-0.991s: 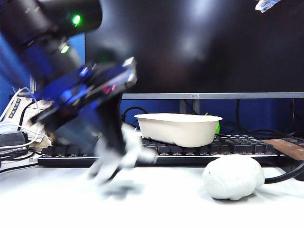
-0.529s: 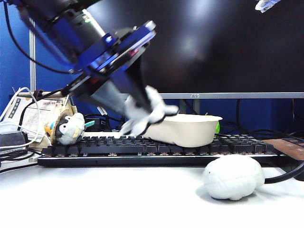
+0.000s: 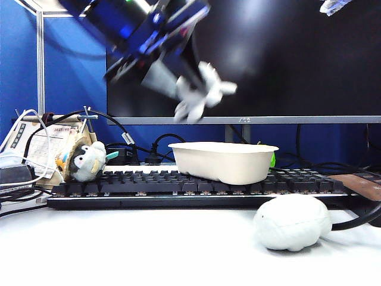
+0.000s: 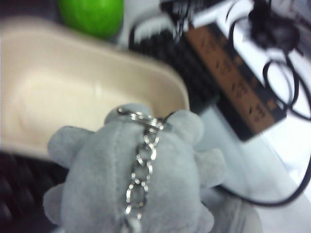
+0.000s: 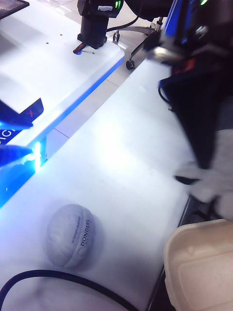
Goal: Identity fluffy octopus among items on the table, put them into the paper lunch box.
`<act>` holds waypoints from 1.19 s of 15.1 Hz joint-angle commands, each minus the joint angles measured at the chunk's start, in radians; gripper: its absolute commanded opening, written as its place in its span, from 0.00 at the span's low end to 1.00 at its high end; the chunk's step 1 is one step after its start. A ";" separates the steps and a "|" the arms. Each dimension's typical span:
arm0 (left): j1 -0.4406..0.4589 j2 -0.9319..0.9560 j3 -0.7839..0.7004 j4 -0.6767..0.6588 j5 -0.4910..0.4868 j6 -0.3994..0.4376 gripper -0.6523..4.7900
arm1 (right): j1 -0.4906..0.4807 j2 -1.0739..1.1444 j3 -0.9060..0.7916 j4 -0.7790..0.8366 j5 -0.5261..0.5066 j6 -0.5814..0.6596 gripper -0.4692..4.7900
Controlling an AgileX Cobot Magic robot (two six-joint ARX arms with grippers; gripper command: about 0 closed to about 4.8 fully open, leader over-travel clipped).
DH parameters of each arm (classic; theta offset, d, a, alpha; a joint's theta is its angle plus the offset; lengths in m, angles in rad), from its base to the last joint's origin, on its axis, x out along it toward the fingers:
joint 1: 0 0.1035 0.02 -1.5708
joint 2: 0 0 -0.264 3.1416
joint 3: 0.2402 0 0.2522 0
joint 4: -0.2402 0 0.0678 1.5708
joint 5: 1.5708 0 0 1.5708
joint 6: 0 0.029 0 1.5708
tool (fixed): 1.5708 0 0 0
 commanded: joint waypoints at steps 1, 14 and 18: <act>0.001 0.070 0.077 0.016 -0.021 0.027 0.44 | 0.001 -0.003 0.004 0.010 -0.002 -0.006 0.19; 0.007 0.254 0.251 0.109 -0.071 0.125 0.44 | 0.000 -0.003 0.004 0.011 -0.001 -0.007 0.19; 0.009 0.282 0.257 0.057 -0.155 0.152 0.44 | 0.000 -0.003 0.004 0.011 -0.001 -0.007 0.19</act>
